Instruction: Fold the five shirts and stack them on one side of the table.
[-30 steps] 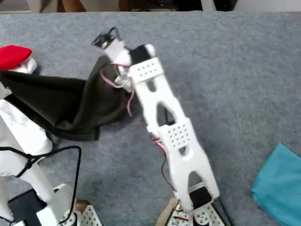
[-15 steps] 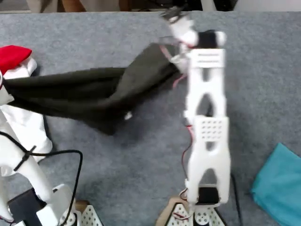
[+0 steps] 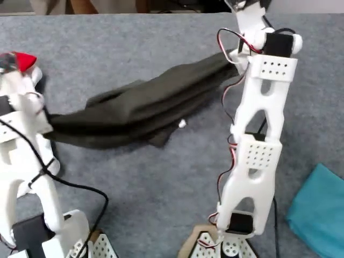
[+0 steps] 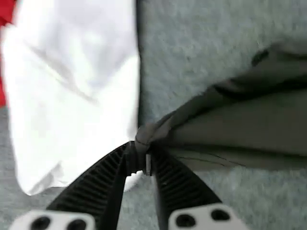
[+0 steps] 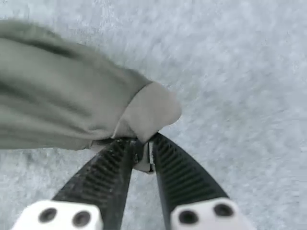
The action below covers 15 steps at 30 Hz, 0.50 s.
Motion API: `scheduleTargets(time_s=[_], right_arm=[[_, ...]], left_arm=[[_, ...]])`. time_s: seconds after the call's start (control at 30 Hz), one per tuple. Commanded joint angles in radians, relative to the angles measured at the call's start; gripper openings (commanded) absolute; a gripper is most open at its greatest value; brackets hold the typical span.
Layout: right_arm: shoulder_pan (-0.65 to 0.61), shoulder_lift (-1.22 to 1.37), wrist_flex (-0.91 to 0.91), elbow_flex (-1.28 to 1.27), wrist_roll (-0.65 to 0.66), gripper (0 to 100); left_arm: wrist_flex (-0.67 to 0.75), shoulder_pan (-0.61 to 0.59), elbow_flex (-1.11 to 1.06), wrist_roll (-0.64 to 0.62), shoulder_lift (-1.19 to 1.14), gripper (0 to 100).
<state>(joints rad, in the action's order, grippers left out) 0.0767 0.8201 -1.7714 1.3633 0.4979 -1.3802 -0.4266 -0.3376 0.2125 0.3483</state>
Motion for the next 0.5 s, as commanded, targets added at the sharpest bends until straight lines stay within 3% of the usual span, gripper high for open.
scheduleTargets(time_s=[0.0, 0.23, 0.47], right_arm=[[0.013, -0.104, -0.015, -0.131, 0.040, 0.4], [-0.019, -0.351, -0.014, -0.676, 0.118, 0.4], [-0.008, -0.581, -0.005, -1.030, 0.160, 0.4]], left_arm=[[0.023, 0.055, -0.034, 0.005, 0.016, 2], [0.044, 0.064, -0.031, 0.021, 0.016, 2], [-0.098, 0.060, -0.046, 0.222, 0.015, 2]])
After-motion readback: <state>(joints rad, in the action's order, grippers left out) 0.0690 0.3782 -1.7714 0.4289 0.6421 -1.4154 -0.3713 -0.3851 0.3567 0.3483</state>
